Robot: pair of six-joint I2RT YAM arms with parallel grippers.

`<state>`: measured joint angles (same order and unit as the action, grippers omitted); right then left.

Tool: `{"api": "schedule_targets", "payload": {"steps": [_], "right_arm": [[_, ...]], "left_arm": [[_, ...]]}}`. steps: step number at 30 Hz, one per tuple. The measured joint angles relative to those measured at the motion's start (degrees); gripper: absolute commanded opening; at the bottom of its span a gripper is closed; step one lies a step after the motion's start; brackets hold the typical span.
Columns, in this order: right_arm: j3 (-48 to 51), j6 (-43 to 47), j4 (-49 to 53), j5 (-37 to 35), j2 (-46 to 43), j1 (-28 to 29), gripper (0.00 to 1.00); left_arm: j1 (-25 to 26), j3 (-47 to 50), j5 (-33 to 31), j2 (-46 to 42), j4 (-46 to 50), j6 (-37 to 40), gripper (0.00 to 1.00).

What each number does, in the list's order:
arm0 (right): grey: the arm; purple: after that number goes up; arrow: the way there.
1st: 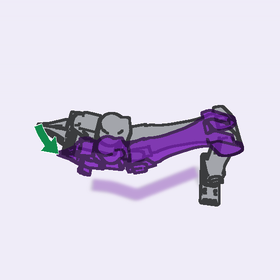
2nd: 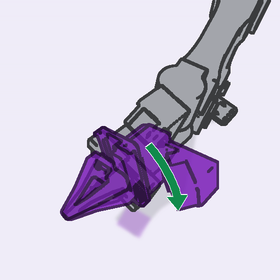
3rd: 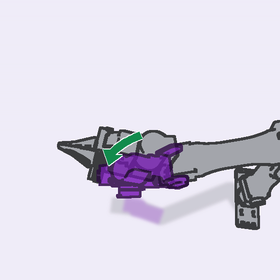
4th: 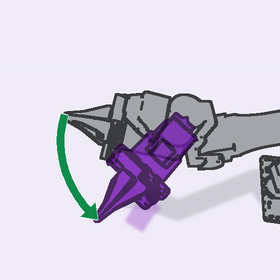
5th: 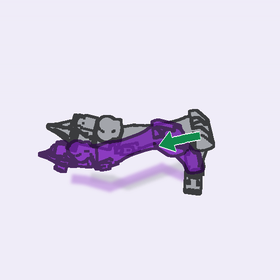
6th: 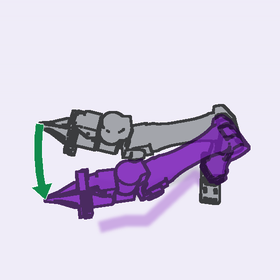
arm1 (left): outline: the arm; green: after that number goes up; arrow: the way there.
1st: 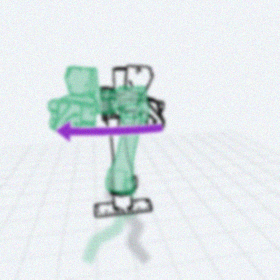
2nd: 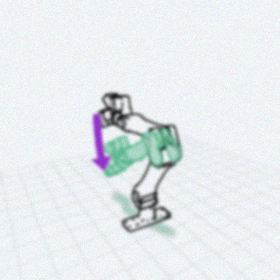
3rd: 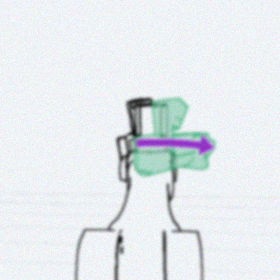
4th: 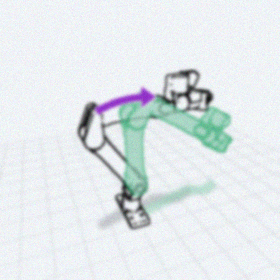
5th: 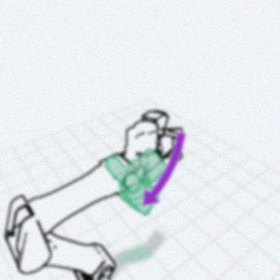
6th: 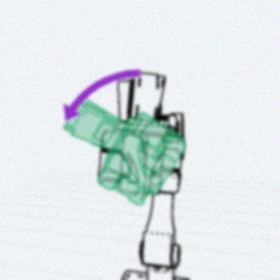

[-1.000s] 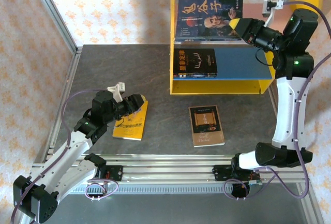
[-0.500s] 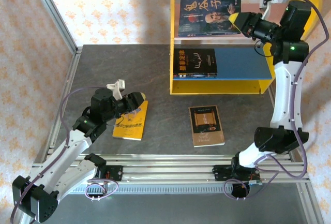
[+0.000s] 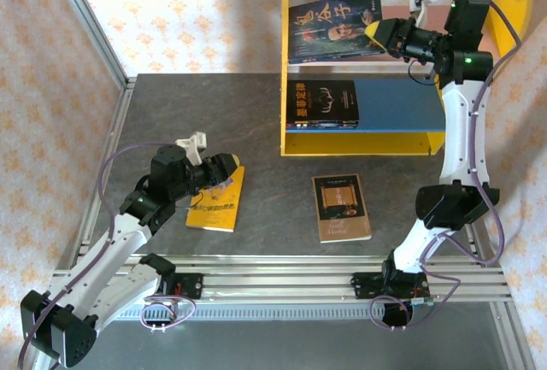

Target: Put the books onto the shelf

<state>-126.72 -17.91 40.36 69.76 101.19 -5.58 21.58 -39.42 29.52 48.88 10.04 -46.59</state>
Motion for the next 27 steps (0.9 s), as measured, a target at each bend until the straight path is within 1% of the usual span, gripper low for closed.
{"api": "schedule_targets", "payload": {"steps": [4, 6, 8, 12, 13, 14, 16, 19, 21, 24, 27], "right_arm": [[-2.36, 1.79, 2.84, -1.79, 0.37, 0.42, 0.03], [-3.50, 2.62, 4.17, -2.62, 0.46, 0.52, 0.17], [-4.20, 3.06, 5.05, -3.58, 0.61, 0.85, 0.26], [-6.03, 4.09, 6.49, -5.55, 1.53, 1.46, 0.36], [-6.67, 4.22, 6.95, -5.97, 1.95, 1.57, 0.38], [-7.63, 4.50, 7.63, -6.58, 2.56, 1.70, 0.41], [-9.29, 4.92, 8.81, -7.91, 3.65, 1.99, 0.50], [-11.58, 5.60, 10.78, -10.32, 5.09, 2.21, 0.70], [-12.85, 6.47, 12.00, -12.09, 5.75, 2.29, 0.76], [-13.79, 7.69, 12.90, -14.73, 5.99, 2.34, 0.79], [-14.29, 8.96, 13.73, -17.20, 5.99, 2.34, 0.79]], "left_arm": [[0.00, 0.00, -0.02, 0.00, 0.07, 0.20, 0.43], [0.00, 0.00, 0.00, 0.00, 0.09, 0.20, 0.43], [0.00, 0.00, 0.00, 0.00, 0.09, 0.20, 0.43], [0.00, 0.00, 0.00, 0.00, 0.09, 0.20, 0.43], [0.00, 0.00, 0.00, -0.02, 0.09, 0.20, 0.43], [0.00, 0.00, 0.00, 0.00, 0.09, 0.20, 0.43], [0.00, 0.00, 0.00, -0.02, 0.11, 0.20, 0.43], [0.00, 0.00, 0.00, -0.07, 0.26, 0.20, 0.43], [0.00, 0.00, 0.00, -0.17, 0.28, 0.20, 0.43], [0.00, 0.00, 0.00, -0.44, 0.44, 0.22, 0.43], [0.00, 0.00, -0.02, -0.55, 0.92, 0.22, 0.43]]}}
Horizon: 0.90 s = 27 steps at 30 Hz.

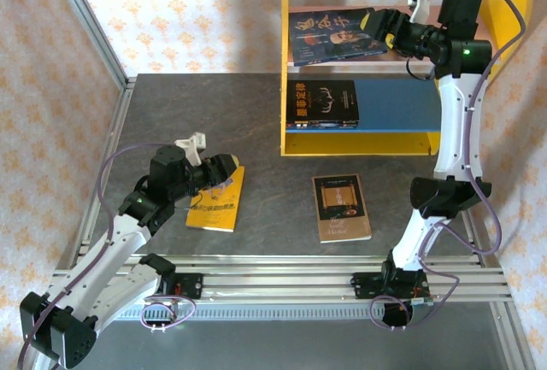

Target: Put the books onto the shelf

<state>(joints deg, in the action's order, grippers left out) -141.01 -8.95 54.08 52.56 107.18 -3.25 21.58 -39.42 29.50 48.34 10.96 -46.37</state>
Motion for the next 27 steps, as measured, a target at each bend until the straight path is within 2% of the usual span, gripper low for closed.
{"api": "schedule_targets", "payload": {"steps": [9, 21, 27], "right_arm": [[0.37, 4.59, 1.75, -7.48, -1.05, 1.31, 0.78], [16.65, 6.08, 1.68, -13.44, -15.19, 2.62, 0.78], [21.05, 6.05, 1.55, -13.66, -18.21, 3.10, 0.78]], "left_arm": [[-0.26, 0.00, 0.02, 0.00, 0.46, 0.02, 0.42], [-0.59, 0.00, -0.02, -1.44, 1.31, 0.02, 0.43], [-0.59, 0.00, -0.02, -2.69, 2.01, 0.02, 0.42]]}}
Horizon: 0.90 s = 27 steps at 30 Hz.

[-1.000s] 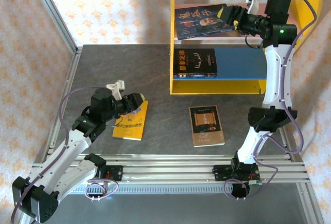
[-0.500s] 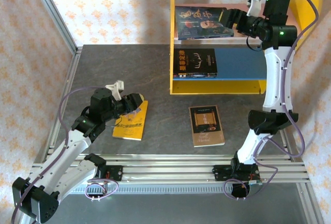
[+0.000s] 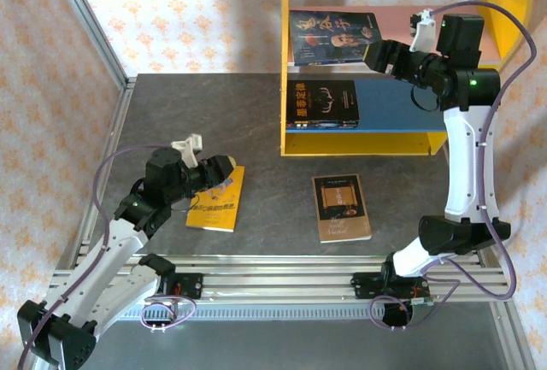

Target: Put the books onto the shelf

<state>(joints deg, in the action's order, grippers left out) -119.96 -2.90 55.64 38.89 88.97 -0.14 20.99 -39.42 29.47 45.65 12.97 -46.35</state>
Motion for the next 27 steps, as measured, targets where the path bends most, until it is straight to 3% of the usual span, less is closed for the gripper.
{"api": "schedule_targets", "payload": {"steps": [27], "right_arm": [[0.50, -0.20, -1.22, 0.76, 0.11, 2.84, 0.77]], "left_arm": [[0.00, 0.00, -0.02, -1.81, 1.01, -0.02, 0.43]]}}
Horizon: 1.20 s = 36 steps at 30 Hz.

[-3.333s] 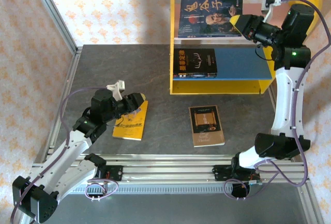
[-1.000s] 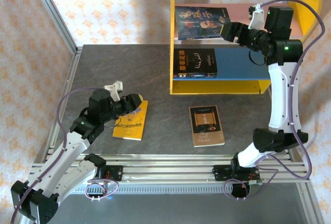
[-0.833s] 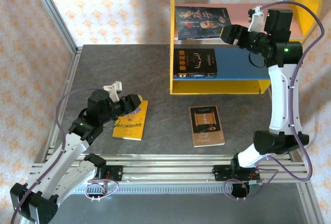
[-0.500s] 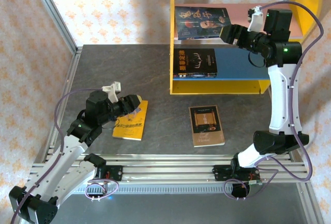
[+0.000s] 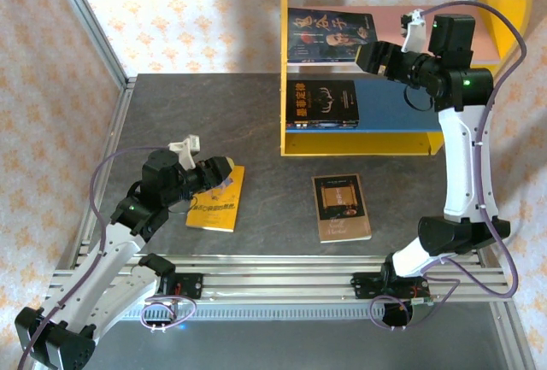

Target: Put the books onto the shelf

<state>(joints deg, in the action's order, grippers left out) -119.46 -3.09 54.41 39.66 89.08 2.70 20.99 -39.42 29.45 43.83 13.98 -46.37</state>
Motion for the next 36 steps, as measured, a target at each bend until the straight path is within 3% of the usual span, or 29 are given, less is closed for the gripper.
{"api": "schedule_targets", "payload": {"steps": [27, 36], "right_arm": [[4.76, 0.37, -0.52, -2.14, -2.86, 1.22, 0.77], [5.60, 0.42, -0.94, -2.43, -3.32, 6.75, 0.77]], "left_arm": [[0.00, 0.00, 0.00, 0.02, 0.00, 0.00, 0.43], [0.00, 0.00, 0.00, 0.02, 0.00, 0.00, 0.43]]}}
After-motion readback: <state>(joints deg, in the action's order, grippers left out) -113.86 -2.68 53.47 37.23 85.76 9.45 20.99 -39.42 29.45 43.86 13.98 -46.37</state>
